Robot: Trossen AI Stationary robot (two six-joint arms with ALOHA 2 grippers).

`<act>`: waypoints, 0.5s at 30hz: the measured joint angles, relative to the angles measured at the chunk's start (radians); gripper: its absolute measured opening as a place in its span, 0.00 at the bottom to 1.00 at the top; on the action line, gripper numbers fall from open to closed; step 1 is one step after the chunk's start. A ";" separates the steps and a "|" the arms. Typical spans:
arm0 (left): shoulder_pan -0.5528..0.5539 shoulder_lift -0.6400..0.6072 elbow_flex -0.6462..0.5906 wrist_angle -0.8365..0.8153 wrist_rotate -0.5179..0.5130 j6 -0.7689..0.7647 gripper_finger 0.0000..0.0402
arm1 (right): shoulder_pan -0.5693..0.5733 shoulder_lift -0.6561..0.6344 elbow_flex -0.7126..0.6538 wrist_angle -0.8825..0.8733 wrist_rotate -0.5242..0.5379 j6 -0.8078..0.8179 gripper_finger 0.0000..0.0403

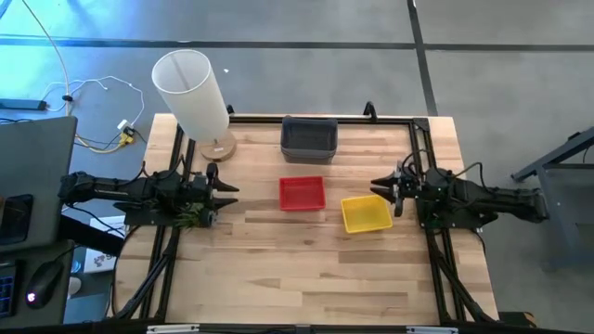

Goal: Stack baskets by color
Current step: Return to Home Position

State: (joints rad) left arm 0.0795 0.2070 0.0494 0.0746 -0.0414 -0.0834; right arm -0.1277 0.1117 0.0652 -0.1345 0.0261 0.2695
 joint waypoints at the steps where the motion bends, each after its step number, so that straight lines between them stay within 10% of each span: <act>1: 0.000 0.000 0.000 0.000 -0.003 0.000 0.34 | 0.013 -0.003 -0.003 0.007 0.013 -0.002 0.29; 15: 0.000 0.000 0.000 0.000 -0.004 -0.002 0.34 | 0.102 0.003 -0.005 0.021 0.117 -0.092 0.29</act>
State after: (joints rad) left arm 0.0792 0.2073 0.0494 0.0746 -0.0452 -0.0849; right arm -0.0254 0.1143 0.0605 -0.1131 0.1436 0.1776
